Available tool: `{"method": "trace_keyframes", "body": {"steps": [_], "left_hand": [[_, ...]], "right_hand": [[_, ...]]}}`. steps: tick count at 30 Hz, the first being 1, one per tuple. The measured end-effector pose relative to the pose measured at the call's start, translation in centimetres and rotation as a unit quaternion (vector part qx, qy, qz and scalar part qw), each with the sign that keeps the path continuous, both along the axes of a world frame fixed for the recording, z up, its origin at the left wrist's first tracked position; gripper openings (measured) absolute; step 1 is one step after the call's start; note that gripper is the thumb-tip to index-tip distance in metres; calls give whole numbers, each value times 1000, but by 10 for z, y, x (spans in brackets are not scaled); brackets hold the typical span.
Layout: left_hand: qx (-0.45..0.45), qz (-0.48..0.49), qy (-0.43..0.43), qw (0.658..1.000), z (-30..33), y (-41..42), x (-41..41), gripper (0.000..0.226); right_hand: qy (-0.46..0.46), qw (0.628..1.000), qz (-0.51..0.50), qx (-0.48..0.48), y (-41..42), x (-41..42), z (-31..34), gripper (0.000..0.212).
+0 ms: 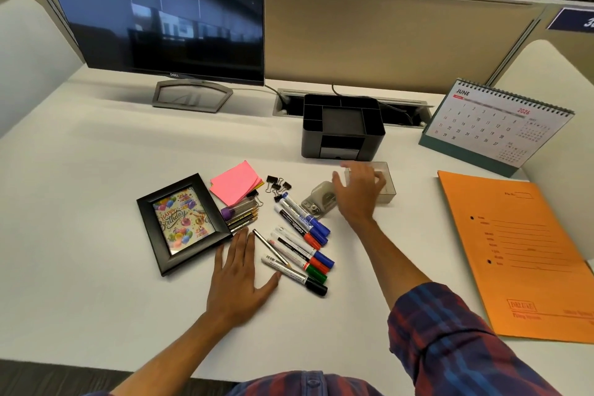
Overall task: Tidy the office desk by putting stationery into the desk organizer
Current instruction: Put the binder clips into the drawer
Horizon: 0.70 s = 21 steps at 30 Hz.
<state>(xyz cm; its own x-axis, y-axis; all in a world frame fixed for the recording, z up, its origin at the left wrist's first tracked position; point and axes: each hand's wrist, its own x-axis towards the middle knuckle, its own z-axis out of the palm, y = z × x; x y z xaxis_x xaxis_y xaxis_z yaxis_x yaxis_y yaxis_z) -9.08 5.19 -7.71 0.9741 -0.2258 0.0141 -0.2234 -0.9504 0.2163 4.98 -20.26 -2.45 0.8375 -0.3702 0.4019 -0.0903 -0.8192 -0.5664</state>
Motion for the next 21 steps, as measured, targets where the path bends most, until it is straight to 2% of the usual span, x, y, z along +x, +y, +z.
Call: {"method": "trace_keyframes", "body": {"steps": [3, 8, 15, 21], "left_hand": [[-9, 0, -1, 1000, 0, -1, 1, 91], [-8, 4, 0, 1000, 2, -1, 0, 91], [-12, 5, -1, 1000, 3, -2, 0, 91], [-13, 6, 4, 1000, 2, -2, 0, 92]], "right_hand": [[28, 994, 91, -47, 25, 2, 3, 20], [129, 965, 204, -102, 61, 3, 3, 29], [204, 930, 232, -199, 91, 5, -1, 37], [218, 930, 198, -219, 99, 9, 4, 33]]}}
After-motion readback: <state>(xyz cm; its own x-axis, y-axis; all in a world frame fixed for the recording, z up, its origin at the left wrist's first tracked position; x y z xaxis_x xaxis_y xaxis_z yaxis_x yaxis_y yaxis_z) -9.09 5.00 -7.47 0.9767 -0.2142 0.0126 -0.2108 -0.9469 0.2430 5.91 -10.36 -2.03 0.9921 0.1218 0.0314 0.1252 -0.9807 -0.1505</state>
